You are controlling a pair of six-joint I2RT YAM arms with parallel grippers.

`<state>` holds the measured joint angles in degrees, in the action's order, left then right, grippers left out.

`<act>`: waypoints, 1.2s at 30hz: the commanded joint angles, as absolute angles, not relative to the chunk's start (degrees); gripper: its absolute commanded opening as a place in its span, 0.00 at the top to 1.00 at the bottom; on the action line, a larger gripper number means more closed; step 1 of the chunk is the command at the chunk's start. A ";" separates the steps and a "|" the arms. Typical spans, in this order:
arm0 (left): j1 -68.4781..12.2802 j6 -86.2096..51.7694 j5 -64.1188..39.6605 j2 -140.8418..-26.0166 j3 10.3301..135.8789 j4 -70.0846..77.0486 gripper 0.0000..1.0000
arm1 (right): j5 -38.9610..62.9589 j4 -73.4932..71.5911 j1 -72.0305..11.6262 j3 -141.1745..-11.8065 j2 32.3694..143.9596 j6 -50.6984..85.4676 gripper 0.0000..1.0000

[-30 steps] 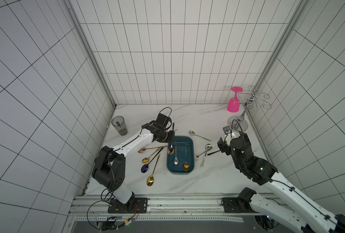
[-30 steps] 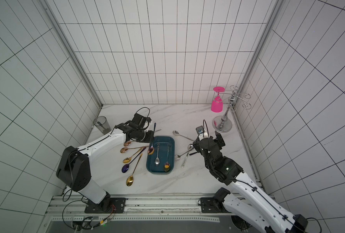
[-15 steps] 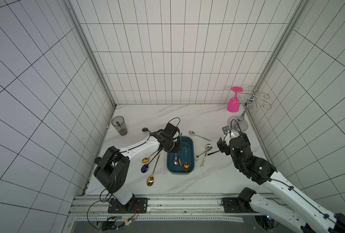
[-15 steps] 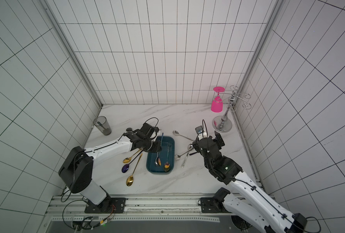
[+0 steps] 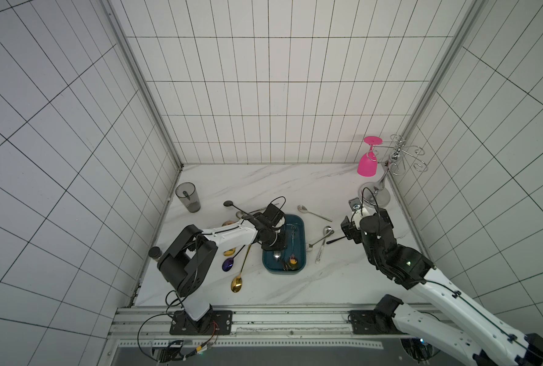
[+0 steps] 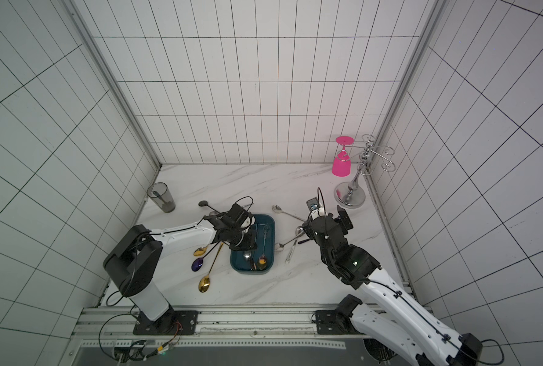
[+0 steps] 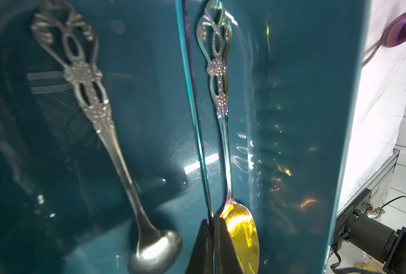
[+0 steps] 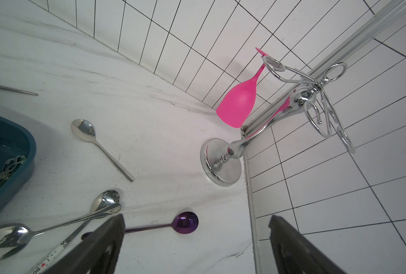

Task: Put the spoon into the storage box
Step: Place the spoon in the storage box.

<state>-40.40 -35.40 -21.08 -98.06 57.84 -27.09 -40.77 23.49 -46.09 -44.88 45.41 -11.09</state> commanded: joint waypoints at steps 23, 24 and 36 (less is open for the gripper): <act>-40.14 -30.58 -18.11 -87.80 59.29 -26.91 0.63 | -38.61 25.55 -45.79 -45.31 47.87 -7.80 0.01; -39.79 -29.89 -18.65 -87.19 59.48 -26.87 0.61 | -38.21 25.85 -45.79 -45.57 48.19 -7.00 0.01; -29.52 -18.67 -16.48 -80.66 60.82 -28.00 0.38 | -29.21 35.06 -43.75 -51.31 52.83 11.46 0.01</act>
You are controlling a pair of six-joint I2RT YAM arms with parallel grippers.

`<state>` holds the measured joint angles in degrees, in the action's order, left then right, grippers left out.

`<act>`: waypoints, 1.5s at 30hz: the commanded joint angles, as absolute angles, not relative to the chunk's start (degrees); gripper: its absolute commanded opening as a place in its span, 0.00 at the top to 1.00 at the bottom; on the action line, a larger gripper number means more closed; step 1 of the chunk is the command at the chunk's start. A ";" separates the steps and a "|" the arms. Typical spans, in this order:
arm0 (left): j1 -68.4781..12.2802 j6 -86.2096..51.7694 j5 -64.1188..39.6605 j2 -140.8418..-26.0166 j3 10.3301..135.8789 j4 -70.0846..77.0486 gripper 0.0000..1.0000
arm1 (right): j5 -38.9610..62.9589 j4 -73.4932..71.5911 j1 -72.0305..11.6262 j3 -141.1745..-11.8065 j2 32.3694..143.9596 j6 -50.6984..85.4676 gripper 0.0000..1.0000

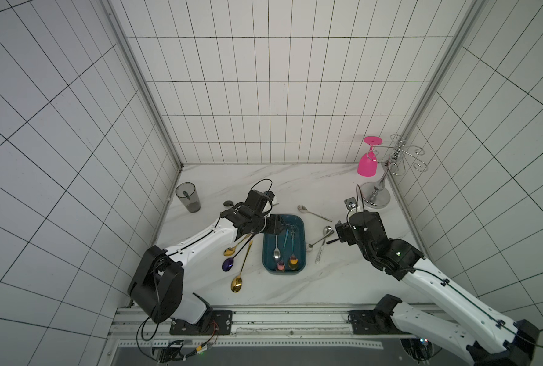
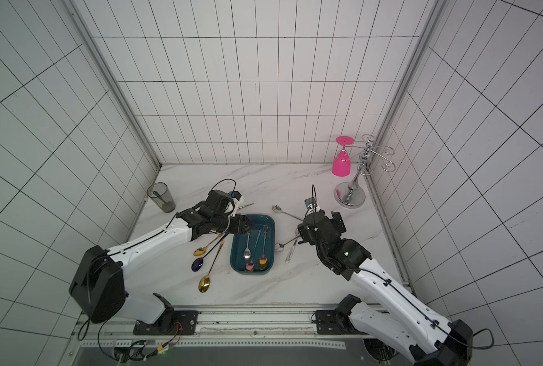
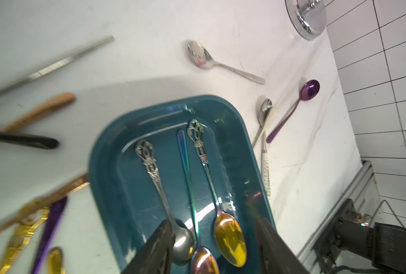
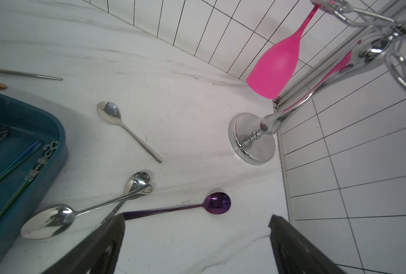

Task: Put the spoon into the storage box
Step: Place the spoon in the storage box, then pick up the spoon from the center of the board.

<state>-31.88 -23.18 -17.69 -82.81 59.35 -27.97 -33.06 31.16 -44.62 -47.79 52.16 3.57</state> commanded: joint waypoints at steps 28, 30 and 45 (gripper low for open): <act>-3.02 -13.52 -16.87 -73.66 60.48 -27.24 0.02 | -0.10 46.35 -31.75 -78.55 92.03 6.43 0.19; -2.66 -13.45 -16.87 -73.42 60.39 -27.25 0.02 | -0.30 47.02 -31.59 -81.36 95.66 4.89 0.20; -1.85 -13.36 -17.42 -72.67 59.68 -26.90 0.02 | -1.57 48.54 -29.10 -96.79 118.16 -7.16 0.35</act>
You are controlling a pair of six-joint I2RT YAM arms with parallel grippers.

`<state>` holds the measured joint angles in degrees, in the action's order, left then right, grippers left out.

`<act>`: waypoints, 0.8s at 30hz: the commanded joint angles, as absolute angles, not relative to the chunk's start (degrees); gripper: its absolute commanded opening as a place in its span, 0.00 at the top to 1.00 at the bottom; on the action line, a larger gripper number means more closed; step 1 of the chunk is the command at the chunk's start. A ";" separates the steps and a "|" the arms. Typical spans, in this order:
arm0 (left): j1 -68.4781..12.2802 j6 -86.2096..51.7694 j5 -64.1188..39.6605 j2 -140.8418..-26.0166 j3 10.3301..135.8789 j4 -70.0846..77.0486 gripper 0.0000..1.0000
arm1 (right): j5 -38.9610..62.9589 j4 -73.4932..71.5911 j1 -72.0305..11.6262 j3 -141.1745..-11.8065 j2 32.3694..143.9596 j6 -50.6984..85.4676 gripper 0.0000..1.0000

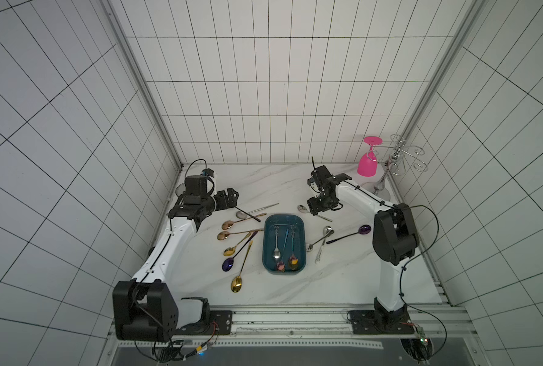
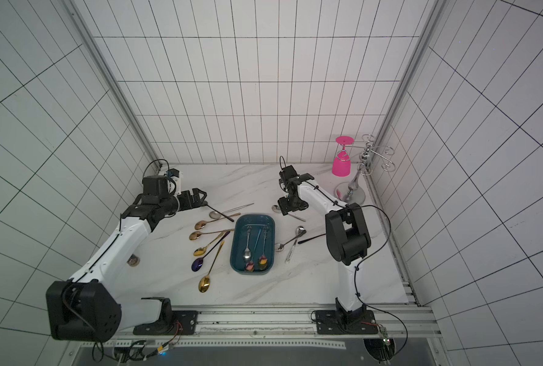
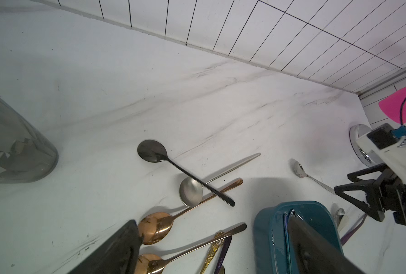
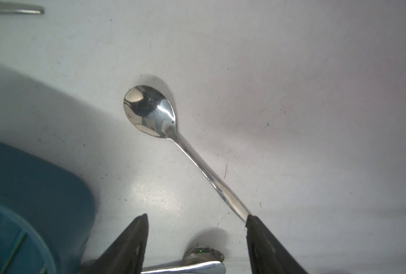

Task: Put the spoon into the storage box
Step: Pick up the spoon from the center of the board.

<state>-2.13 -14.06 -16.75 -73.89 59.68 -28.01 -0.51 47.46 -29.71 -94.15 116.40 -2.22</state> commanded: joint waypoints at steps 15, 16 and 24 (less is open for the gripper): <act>-1.59 -13.36 -17.40 -73.28 59.59 -26.83 0.02 | 5.09 48.52 -27.16 -102.99 127.79 -15.26 0.48; -1.51 -13.40 -17.40 -73.30 59.59 -26.91 0.02 | 5.54 48.60 -27.20 -103.38 128.25 -15.38 0.48; -1.38 -13.38 -17.31 -73.21 59.50 -26.77 0.02 | 6.68 47.53 -27.92 -102.43 129.26 -17.88 0.62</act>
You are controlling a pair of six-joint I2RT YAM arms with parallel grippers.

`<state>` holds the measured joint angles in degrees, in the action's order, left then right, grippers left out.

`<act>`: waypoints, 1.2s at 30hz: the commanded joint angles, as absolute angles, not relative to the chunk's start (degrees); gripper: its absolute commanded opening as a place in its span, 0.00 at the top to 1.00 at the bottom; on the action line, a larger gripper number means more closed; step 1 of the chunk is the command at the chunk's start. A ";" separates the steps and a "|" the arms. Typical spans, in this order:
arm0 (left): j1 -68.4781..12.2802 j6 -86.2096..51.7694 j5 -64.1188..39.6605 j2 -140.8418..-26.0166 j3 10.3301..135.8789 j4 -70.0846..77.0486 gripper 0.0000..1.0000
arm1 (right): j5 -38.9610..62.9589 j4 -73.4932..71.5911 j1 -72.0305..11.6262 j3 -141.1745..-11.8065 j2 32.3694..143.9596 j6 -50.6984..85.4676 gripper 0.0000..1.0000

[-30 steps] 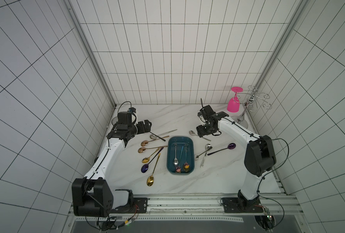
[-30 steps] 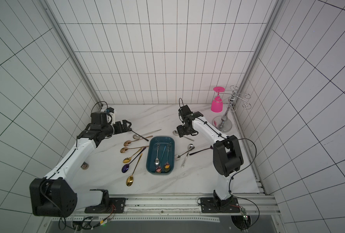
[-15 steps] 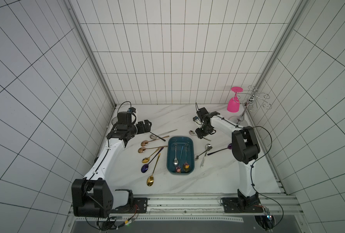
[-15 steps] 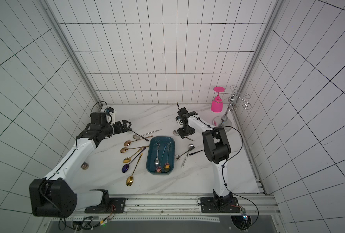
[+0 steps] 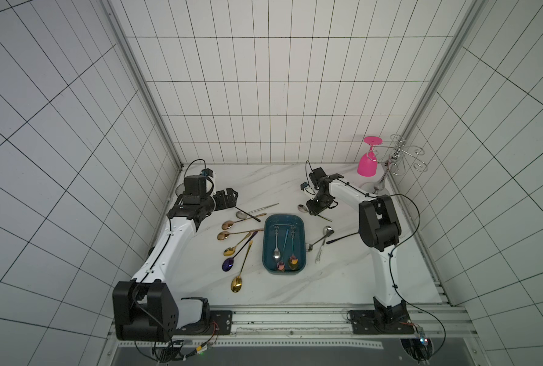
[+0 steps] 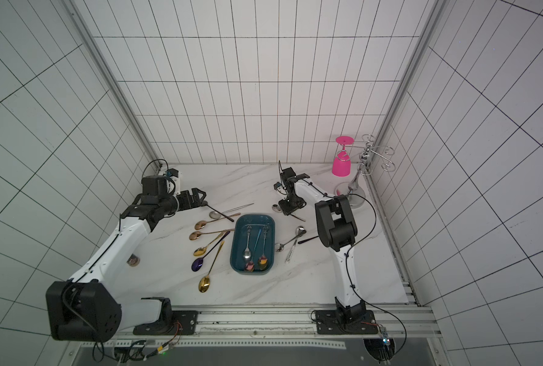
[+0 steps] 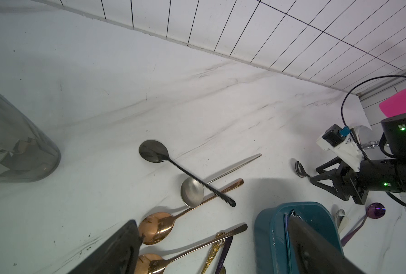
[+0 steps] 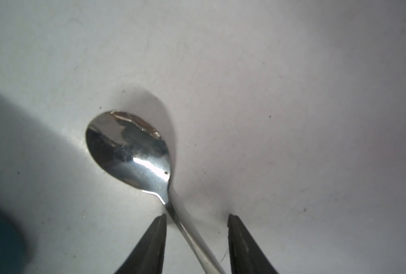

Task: Put the spoon into the storage box
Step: Pick up the spoon from the center of the board.

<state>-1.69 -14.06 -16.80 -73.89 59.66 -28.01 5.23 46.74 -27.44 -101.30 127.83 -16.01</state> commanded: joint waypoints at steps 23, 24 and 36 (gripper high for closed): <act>-0.97 -13.22 -17.23 -72.37 59.24 -26.69 0.02 | 4.14 46.28 -29.18 -100.45 129.47 -21.86 0.97; -0.97 -13.27 -17.23 -72.36 59.24 -26.55 0.02 | 4.10 46.27 -29.13 -100.39 129.09 -21.88 0.97; -0.79 -13.22 -17.23 -72.23 59.24 -26.54 0.02 | 4.04 45.50 -29.18 -99.06 121.65 -21.99 1.00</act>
<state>-1.06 -13.98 -16.80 -73.56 59.66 -27.83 4.49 45.71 -28.64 -100.36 126.04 -21.45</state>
